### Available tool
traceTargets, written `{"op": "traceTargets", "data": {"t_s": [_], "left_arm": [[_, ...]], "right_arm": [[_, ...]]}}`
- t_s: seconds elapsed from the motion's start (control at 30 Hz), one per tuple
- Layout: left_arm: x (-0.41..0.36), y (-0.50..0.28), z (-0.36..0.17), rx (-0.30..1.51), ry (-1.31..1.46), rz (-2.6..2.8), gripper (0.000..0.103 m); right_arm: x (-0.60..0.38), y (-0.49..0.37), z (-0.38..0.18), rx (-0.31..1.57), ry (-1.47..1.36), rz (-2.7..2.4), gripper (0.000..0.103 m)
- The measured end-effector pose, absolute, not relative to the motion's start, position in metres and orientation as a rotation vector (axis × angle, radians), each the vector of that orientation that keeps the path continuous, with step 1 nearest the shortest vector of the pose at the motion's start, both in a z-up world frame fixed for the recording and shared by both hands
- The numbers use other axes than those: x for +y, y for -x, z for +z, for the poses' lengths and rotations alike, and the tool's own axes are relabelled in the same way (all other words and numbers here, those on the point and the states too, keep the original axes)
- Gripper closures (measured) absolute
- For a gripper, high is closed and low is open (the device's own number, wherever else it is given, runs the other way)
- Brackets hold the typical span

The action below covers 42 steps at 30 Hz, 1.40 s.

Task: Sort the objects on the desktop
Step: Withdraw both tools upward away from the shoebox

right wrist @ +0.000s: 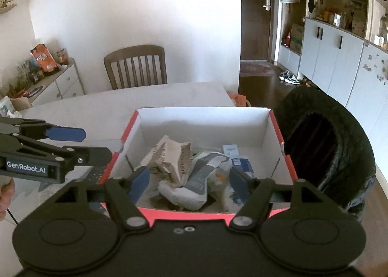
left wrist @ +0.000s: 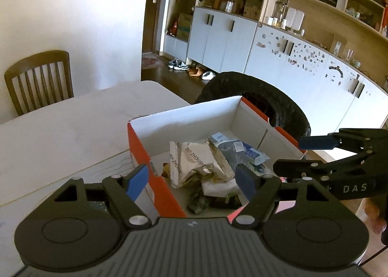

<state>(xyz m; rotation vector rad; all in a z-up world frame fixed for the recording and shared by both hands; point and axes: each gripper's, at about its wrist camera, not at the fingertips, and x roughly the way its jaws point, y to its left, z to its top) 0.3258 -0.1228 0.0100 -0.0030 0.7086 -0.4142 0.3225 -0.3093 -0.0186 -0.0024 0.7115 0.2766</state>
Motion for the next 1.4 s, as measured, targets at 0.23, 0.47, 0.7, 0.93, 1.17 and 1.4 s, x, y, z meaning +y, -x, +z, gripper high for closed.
{"op": "traceTargets", "data": {"t_s": [0.23, 0.47, 0.7, 0.93, 1.17, 1.4], "left_arm": [[-0.112, -0.305, 0.013, 0.703, -0.015, -0.441, 0.017], [-0.102, -0.287, 0.013, 0.685, -0.02, -0.45, 0.0], [-0.094, -0.271, 0.013, 0.691, -0.003, -0.455, 0.0], [-0.091, -0.257, 0.011, 0.706, 0.009, -0.481, 0.0], [-0.089, -0.248, 0.006, 0.716, 0.002, -0.481, 0.0], [-0.091, -0.243, 0.004, 0.707, -0.029, -0.475, 0.0]], "right_arm": [[-0.3, -0.302, -0.015, 0.676, -0.021, 0.242, 0.021], [-0.293, -0.283, -0.014, 0.649, -0.044, 0.215, 0.015], [-0.282, -0.261, -0.016, 0.637, -0.049, 0.191, 0.012], [-0.278, -0.25, -0.017, 0.637, -0.057, 0.181, 0.012], [-0.275, -0.241, -0.02, 0.647, -0.059, 0.174, 0.012], [-0.272, -0.239, -0.022, 0.655, -0.056, 0.182, 0.012]]}}
